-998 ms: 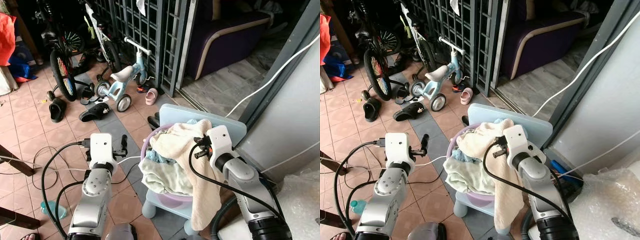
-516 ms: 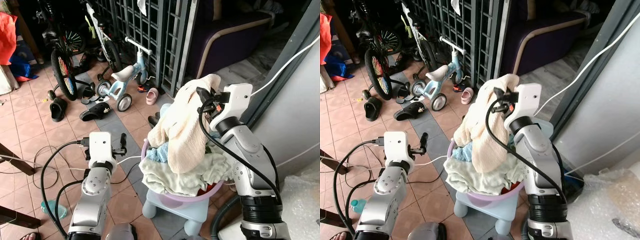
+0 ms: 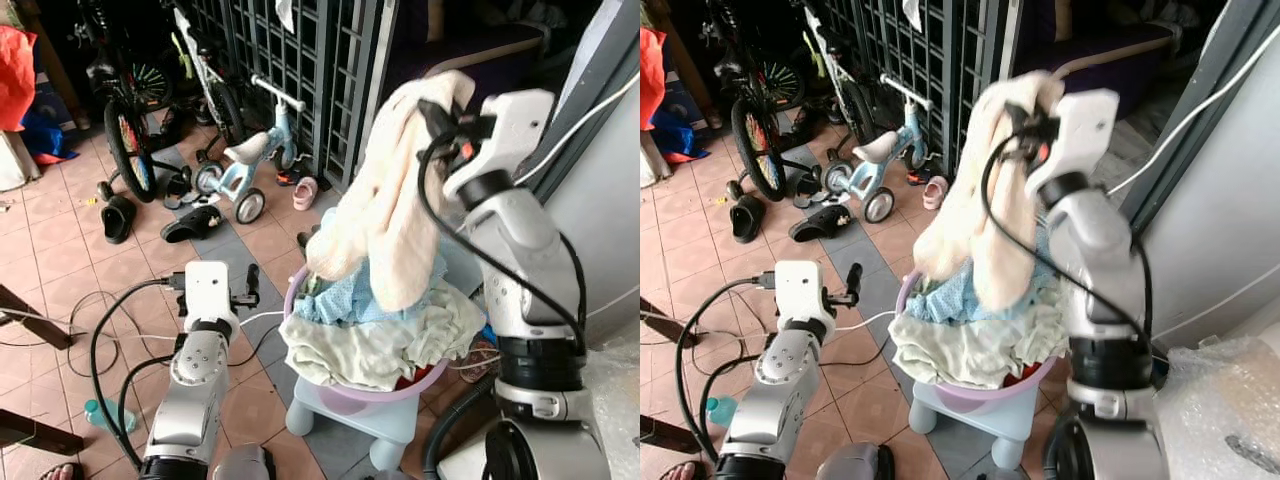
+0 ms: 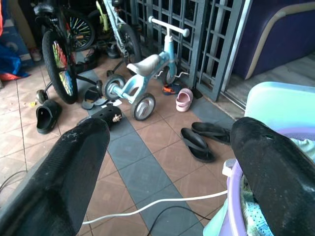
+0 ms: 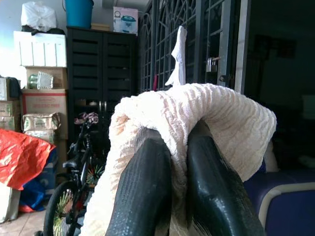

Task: Clothes washing

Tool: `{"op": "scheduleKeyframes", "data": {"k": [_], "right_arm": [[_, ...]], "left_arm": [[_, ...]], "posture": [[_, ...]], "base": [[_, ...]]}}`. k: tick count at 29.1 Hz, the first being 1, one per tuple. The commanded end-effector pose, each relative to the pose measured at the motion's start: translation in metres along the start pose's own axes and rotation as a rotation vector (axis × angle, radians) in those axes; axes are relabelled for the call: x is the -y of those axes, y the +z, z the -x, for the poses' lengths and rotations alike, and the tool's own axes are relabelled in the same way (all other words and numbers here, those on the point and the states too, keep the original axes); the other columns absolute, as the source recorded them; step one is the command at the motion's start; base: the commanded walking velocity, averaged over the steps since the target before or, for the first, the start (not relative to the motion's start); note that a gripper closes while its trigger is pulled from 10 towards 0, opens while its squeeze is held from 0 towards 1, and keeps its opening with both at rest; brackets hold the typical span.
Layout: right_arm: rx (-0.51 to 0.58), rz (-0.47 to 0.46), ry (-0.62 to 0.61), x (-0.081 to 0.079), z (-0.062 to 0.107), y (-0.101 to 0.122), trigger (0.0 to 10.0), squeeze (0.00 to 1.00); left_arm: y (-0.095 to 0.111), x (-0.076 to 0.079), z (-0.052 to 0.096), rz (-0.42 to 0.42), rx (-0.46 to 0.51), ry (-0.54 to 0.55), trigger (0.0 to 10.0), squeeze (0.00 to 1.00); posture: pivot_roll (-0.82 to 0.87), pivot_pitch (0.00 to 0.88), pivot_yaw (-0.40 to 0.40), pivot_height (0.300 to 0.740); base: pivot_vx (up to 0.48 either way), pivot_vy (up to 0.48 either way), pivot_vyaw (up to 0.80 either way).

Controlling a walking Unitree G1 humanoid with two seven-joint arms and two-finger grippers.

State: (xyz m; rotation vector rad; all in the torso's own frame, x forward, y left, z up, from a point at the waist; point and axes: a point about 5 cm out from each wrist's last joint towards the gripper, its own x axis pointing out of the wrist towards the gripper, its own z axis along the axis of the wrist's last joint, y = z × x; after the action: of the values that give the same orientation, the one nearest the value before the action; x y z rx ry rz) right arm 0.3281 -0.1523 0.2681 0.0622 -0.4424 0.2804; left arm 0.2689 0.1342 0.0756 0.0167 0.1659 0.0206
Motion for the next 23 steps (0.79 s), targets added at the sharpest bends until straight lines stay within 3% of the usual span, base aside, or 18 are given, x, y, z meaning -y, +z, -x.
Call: {"op": "scheduleKeyframes", "data": {"k": [1, 5, 6, 7, 8, 15, 23], "right_arm": [[-0.061, -0.007, -0.018, 0.003, 0.008, -0.016, 0.0, 0.00], [-0.172, -0.067, -0.008, -0.009, 0.032, -0.044, 0.0, 0.00], [-0.185, -0.073, 0.000, -0.012, 0.036, -0.048, 1.3, 0.00], [-0.193, -0.076, 0.005, -0.015, 0.038, -0.049, 1.3, 0.00], [-0.226, -0.073, 0.023, -0.022, 0.045, -0.057, 10.0, 0.00], [-0.307, -0.085, 0.029, -0.032, 0.062, -0.073, 10.0, 0.00], [-0.349, -0.089, 0.007, -0.031, 0.071, -0.083, 10.0, 0.00]], "left_arm": [[0.000, 0.002, -0.001, -0.010, 0.001, 0.002, 10.0, 0.00], [-0.003, 0.003, 0.001, -0.010, -0.001, -0.004, 10.0, 0.00], [-0.003, 0.003, 0.001, -0.010, -0.002, -0.006, 10.0, 0.00], [-0.003, 0.003, 0.001, -0.011, -0.002, -0.008, 10.0, 0.00], [-0.003, 0.003, 0.000, -0.012, -0.003, -0.011, 10.0, 0.00], [-0.002, 0.004, -0.003, -0.011, 0.003, -0.016, 10.0, 0.00], [-0.003, 0.004, -0.002, -0.012, -0.001, -0.019, 10.0, 0.00]], "posture": [[-0.04, 0.000, 0.000, 0.740], [-0.04, 0.000, 0.003, 0.740], [-0.04, 0.000, 0.003, 0.740], [-0.04, 0.000, 0.003, 0.740], [-0.04, 0.000, 0.006, 0.740], [-0.05, 0.000, 0.010, 0.740], [-0.04, 0.000, 0.010, 0.740]], "base": [[0.000, 0.000, 0.00], [0.000, 0.000, 0.00], [0.000, 0.000, 0.00], [0.000, 0.000, 0.00], [0.000, 0.000, 0.00], [0.000, 0.000, 0.00], [0.000, 0.000, -0.74]]}}
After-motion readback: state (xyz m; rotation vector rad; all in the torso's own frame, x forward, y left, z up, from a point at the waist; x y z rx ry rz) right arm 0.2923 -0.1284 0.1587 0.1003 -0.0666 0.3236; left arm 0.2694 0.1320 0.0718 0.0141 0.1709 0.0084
